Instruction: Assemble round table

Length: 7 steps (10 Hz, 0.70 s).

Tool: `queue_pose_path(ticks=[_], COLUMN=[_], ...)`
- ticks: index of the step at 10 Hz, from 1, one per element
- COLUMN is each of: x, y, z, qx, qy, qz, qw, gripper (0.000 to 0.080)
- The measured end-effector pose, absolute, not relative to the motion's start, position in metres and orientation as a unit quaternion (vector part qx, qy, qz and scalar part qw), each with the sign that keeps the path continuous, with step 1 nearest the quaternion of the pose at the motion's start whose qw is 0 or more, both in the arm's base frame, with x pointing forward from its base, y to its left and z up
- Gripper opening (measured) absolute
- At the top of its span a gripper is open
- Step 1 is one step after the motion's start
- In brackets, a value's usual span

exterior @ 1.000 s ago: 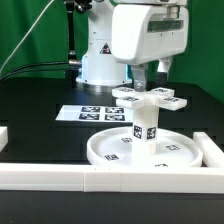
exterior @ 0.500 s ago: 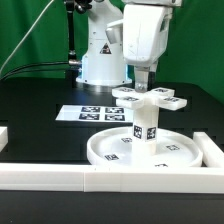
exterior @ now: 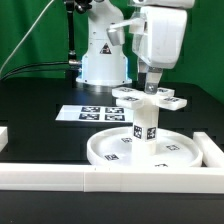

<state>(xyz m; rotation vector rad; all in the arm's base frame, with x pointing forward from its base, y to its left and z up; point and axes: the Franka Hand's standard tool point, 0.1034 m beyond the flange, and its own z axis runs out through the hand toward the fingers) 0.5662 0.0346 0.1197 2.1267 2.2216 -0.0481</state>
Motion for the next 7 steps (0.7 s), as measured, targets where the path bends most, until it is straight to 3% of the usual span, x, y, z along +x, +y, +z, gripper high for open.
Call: queue_pose_path(ticks=[7], x=[0.555], y=[0.040], z=[0.101], qx=[0.709], qy=[0.704], qz=[-0.028], qw=[0.022], gripper=[0.0649])
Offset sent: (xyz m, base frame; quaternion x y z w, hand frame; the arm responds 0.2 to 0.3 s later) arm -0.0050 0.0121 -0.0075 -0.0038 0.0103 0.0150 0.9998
